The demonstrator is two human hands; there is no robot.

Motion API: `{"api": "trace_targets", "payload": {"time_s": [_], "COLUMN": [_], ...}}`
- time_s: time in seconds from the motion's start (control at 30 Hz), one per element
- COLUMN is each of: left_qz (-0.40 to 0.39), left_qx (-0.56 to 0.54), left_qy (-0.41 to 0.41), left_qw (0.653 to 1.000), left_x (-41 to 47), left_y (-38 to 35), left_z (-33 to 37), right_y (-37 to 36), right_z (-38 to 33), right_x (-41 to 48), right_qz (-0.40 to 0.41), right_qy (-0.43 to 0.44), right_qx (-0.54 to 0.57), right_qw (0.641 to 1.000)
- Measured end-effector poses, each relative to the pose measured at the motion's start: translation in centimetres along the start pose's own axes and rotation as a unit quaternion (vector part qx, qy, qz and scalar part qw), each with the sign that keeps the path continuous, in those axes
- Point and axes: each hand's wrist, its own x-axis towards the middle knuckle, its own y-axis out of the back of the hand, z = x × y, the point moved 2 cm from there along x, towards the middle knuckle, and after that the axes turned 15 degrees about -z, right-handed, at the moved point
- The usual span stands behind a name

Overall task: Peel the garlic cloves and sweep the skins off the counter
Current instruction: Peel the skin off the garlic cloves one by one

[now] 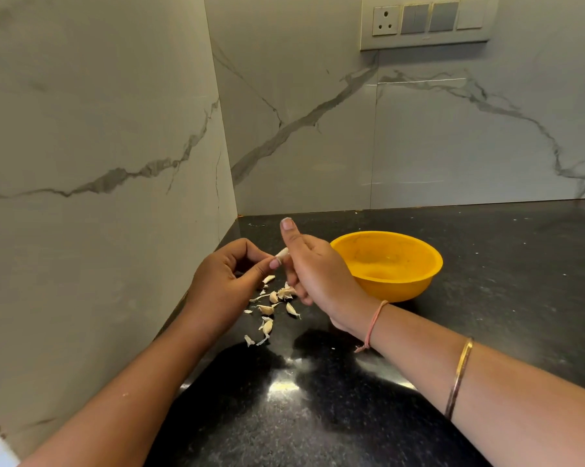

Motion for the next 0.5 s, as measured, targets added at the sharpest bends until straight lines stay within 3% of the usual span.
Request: {"api": "trace_targets", "payload": {"time_s": [0.1,0.2,0.4,0.5], "left_qz": [0.006,0.007,-0.074,-0.054], "left_qx": [0.101,0.133,0.118,0.018], "left_qy": [-0.042,-0.063,-0.068,-0.061], "left_qw": [0.994,0.989,0.988,0.997], "left_x": [-0.3,-0.3,-0.5,-0.5], "left_y": [0.3,0.2,-0.3,-0.7], "left_z": [0.2,0.4,0.2,0.7], "right_y": [0.0,0.0,-0.1,-0.6], "right_z": [-0.3,0.2,0.5,0.3], "right_x": [-0.2,0.2,0.5,0.3], "right_qz": [-0.014,-0.020,-0.048,-0.050], "right_qy": [0.025,0.040,0.027,0.020], "right_qx": [-0.093,-0.069,0.025,0.055], "right_qw": [0.995,0.997,0.998,0.997]}}
